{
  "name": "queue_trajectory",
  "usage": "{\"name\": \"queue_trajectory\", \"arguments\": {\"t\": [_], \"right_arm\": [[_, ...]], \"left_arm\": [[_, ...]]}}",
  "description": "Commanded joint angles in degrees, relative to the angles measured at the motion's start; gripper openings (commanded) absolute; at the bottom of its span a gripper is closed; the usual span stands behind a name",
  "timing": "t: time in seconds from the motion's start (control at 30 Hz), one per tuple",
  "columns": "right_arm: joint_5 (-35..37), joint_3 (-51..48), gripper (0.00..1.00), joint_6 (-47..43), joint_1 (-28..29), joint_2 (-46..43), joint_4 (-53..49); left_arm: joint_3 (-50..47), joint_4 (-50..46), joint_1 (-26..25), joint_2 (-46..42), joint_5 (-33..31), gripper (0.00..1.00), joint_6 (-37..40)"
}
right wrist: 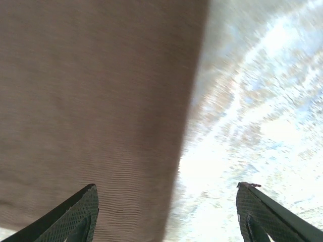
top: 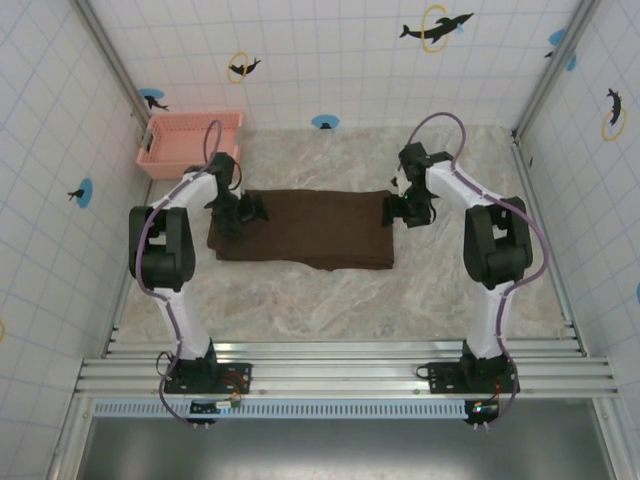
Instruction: Roll up the long pants
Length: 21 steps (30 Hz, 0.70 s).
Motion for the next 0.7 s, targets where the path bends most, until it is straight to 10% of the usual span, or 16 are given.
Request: {"name": "queue_trajectory", "arguments": {"t": [0.0,0.33,0.53,0.67], "right_arm": [[-3.2,-2.6,0.73,-2.6,-0.9,0.8,4.1],[-11.5,2.7,0.65,-2.8,-0.3,9.8,6.1],[-11.5,1.8,0.13,-1.4,-1.4,9.1,6.2],[-10.6,-2.2,0.04,0.4,-2.5,3.7,6.3]], "left_arm": [[2.9,-1.6,-2.7,2.3,-2.9,0.97,-1.3],[6.4,-4.6,-8.2,9.4,-4.6,0.97,-1.9],[12.7,-8.1,-10.5,14.9,-5.3,0.97,-1.5],[20.2,-10.0,-12.4,20.2,-4.0,0.97,-2.6]]}}
